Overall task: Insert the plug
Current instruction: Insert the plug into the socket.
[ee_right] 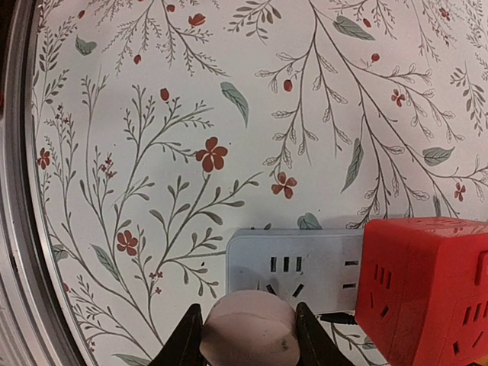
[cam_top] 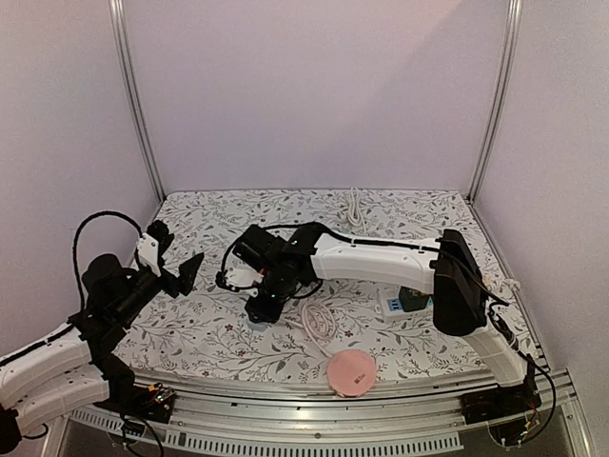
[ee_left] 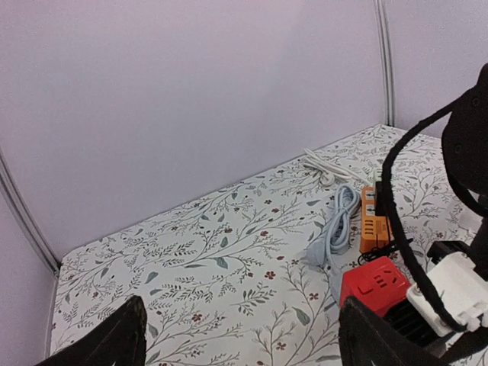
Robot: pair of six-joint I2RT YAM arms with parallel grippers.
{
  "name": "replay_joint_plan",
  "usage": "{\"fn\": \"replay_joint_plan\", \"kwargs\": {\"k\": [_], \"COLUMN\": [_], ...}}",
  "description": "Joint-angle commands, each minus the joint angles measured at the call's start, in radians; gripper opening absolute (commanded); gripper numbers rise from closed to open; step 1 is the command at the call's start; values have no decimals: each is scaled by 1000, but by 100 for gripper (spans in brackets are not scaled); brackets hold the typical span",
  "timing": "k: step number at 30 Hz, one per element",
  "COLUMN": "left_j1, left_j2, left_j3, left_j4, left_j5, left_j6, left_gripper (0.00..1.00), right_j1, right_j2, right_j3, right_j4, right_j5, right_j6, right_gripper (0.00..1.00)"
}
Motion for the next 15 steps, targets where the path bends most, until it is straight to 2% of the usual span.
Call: {"fn": "replay_joint_plan", "kwargs": {"k": [1,8,15], "left_j1": [33,64,66], "left_j2": [21,64,53], "left_j3": [-25,-24,-26], "left_j4": [12,6,-1], "left_j5": [3,27,61], "left_j6": [30,39,40], "left_gripper": [85,85,85], "right_j1": [-1,-7,-10], "right_j2": [28,88,107], "right_j3": [41,144,155], "right_j4": [-71,-75,-132], "right_j5": [11,18,65], "right_j6": [-25,-51,-88], "right_gripper": [0,0,0]}}
